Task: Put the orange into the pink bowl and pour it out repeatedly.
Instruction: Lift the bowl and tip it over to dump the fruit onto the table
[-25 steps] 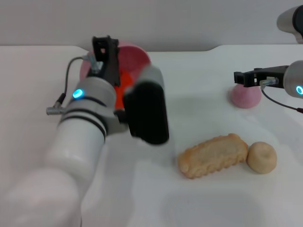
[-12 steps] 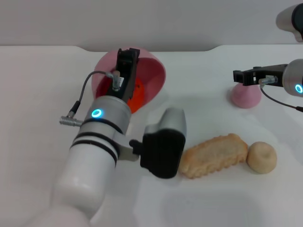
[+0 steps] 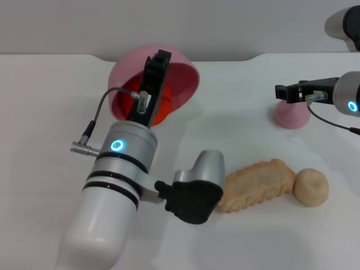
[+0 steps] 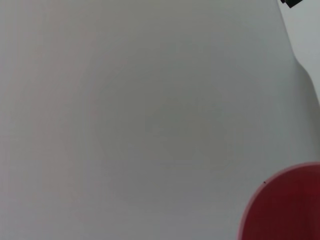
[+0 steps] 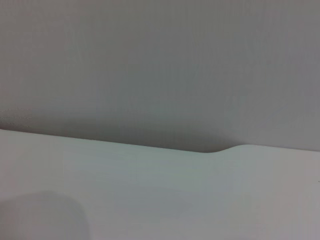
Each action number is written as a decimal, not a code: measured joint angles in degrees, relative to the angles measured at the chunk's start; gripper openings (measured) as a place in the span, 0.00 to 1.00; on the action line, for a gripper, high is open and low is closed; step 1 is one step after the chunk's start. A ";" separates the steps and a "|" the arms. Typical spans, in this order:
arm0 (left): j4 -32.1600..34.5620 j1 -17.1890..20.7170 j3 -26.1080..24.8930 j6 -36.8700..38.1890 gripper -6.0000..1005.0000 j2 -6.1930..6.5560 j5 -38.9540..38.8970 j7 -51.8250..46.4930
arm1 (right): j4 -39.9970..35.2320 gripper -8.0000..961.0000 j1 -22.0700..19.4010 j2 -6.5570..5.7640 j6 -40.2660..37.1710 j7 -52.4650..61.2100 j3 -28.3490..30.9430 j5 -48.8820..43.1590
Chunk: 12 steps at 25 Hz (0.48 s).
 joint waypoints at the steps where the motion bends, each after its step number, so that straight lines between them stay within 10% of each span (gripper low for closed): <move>1: -0.35 0.00 0.25 -0.29 0.05 -0.03 0.78 -0.33 | -0.03 0.55 0.00 0.00 0.00 0.00 0.02 0.00; 12: -3.44 0.43 3.91 -0.71 0.05 -0.05 5.31 3.75 | -0.13 0.55 0.63 0.00 0.13 0.01 -0.22 0.00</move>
